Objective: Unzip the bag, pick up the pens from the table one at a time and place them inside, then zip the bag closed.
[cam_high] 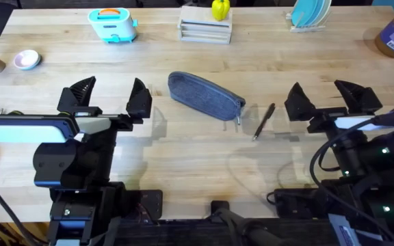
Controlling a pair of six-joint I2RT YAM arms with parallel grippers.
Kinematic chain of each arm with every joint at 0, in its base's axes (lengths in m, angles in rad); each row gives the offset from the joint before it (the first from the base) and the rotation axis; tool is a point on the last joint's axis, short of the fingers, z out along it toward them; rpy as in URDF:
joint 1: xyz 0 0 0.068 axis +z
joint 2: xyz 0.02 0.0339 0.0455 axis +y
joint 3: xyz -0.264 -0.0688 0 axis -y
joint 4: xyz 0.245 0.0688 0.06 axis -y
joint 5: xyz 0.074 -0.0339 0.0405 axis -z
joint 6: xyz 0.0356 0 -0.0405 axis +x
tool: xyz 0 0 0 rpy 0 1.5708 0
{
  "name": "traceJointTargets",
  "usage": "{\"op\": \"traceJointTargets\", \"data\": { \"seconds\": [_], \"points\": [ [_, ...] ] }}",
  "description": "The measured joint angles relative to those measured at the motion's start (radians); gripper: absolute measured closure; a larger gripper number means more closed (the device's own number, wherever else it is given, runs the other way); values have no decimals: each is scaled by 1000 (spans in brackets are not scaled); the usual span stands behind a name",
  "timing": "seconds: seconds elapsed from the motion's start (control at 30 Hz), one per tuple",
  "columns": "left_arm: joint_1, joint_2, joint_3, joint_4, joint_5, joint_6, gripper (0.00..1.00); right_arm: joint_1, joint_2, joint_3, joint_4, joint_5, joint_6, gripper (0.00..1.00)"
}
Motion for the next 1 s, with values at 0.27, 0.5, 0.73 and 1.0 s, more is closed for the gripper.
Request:
{"op": "traceJointTargets", "data": {
  "seconds": [0.27,0.5,0.73,1.0],
  "points": [
    [0,0,0,0,-1,2,8,0,0,0,-7,0,0,7],
    [0,0,0,0,-6,2,8,0,0,1,-6,0,2,8],
    [0,0,41,-86,17,2,10,0,8,47,-64,-34,55,8],
    [0,191,465,-478,47,112,10,0,245,501,-544,-99,68,8]
  ]
}}
